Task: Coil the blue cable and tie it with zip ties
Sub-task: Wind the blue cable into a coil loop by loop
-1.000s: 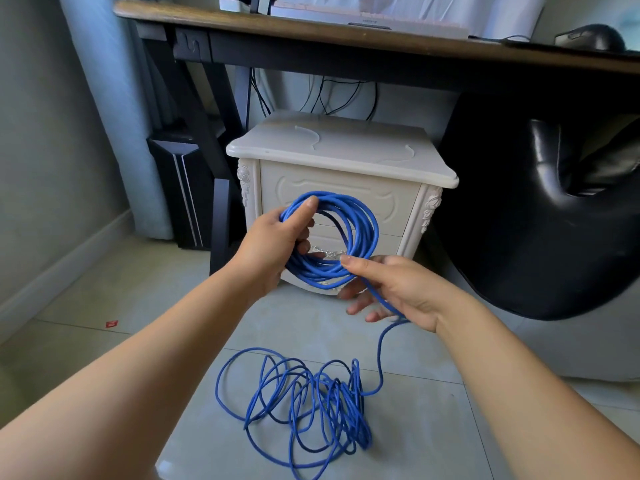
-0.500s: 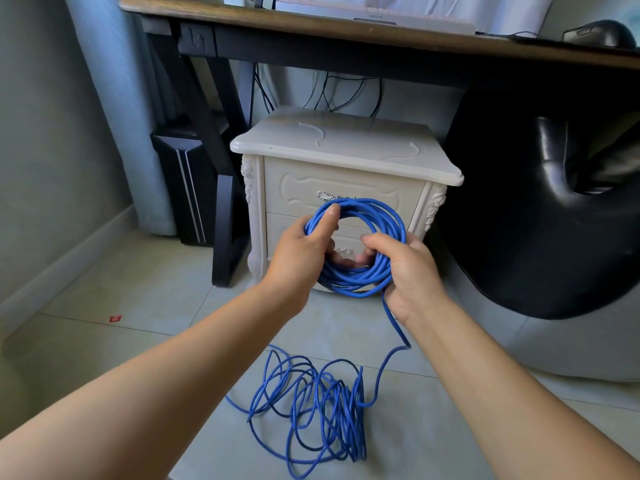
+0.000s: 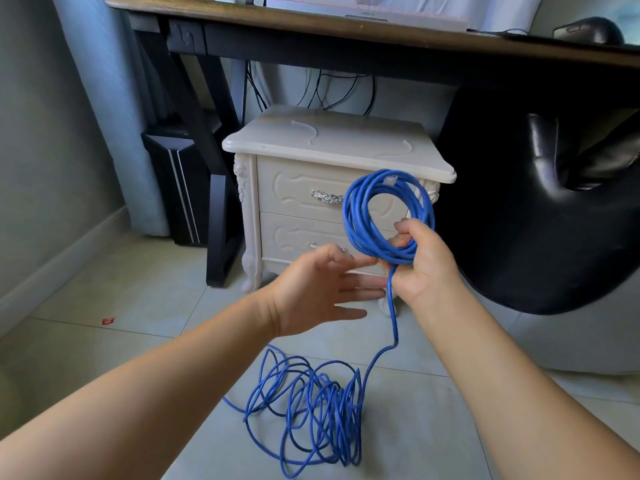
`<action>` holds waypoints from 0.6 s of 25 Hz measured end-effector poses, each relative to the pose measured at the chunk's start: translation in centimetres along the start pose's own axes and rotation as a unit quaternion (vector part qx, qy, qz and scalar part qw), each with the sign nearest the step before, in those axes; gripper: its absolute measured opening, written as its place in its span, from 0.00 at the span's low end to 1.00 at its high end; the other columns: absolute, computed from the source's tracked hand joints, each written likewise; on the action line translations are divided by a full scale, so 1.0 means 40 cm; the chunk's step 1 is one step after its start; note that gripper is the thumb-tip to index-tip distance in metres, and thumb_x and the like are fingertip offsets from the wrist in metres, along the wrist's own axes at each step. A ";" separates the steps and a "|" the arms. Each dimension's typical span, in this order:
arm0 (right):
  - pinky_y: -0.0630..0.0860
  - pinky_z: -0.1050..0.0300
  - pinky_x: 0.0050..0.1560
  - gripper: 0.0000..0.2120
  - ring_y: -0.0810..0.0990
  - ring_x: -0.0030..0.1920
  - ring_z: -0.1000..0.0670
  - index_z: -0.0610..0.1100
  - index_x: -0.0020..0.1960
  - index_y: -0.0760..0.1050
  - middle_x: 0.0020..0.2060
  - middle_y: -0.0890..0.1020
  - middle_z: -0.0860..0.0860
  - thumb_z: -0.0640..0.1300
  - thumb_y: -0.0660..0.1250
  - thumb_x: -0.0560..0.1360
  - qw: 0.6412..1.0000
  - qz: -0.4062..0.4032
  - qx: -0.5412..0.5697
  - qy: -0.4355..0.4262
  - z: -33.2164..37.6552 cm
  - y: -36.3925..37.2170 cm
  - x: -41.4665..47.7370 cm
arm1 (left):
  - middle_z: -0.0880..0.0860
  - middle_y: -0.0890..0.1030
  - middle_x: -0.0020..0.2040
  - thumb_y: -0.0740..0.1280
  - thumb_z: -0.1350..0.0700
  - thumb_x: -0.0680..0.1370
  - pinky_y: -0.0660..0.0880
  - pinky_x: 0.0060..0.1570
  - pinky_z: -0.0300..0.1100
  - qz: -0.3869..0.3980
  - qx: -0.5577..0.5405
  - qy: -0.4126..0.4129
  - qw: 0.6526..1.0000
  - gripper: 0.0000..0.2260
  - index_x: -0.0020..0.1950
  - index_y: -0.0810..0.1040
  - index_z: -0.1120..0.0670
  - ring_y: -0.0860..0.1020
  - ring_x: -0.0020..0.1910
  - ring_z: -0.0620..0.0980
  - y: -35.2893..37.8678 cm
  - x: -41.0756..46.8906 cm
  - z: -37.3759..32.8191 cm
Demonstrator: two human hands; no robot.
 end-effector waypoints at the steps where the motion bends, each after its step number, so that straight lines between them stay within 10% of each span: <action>1: 0.73 0.64 0.24 0.18 0.66 0.17 0.55 0.44 0.30 0.64 0.18 0.65 0.53 0.32 0.63 0.75 1.000 -0.002 0.018 0.003 0.008 -0.001 0.002 | 0.57 0.79 0.66 0.58 0.51 0.71 0.68 0.67 0.54 -0.005 0.028 -0.007 1.000 0.29 0.72 0.71 0.53 0.76 0.67 0.54 0.008 0.006 0.010; 7: 0.74 0.62 0.23 0.09 0.65 0.17 0.56 0.41 0.44 0.71 0.18 0.65 0.52 0.28 0.59 0.76 0.963 0.147 -0.228 -0.004 0.046 0.009 0.006 | 0.62 0.81 0.61 0.57 0.40 0.79 0.72 0.64 0.57 -0.136 -0.083 0.066 0.985 0.26 0.63 0.77 0.59 0.79 0.60 0.60 -0.040 0.009 -0.074; 12: 0.83 0.43 0.40 0.12 0.71 0.21 0.53 0.41 0.53 0.70 0.28 0.77 0.53 0.31 0.65 0.72 0.731 0.255 -0.628 -0.078 -0.008 0.020 -0.039 | 0.52 0.84 0.57 0.69 0.39 0.74 0.77 0.57 0.51 -0.104 0.242 0.097 0.960 0.23 0.64 0.77 0.50 0.82 0.52 0.54 -0.028 -0.023 -0.121; 15: 0.79 0.59 0.29 0.17 0.76 0.30 0.52 0.46 0.55 0.65 0.46 0.79 0.46 0.40 0.70 0.71 0.668 0.240 -0.696 -0.106 -0.017 0.032 -0.052 | 0.51 0.83 0.46 0.71 0.40 0.73 0.78 0.39 0.38 -0.103 0.412 0.105 0.899 0.19 0.58 0.78 0.50 0.81 0.38 0.45 0.005 -0.008 -0.095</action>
Point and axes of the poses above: each hand's wrist, its own x-axis towards the middle knuckle, its own y-axis out of the palm, z = x × y, the point moved 5 cm from there along x, towards the middle knuckle
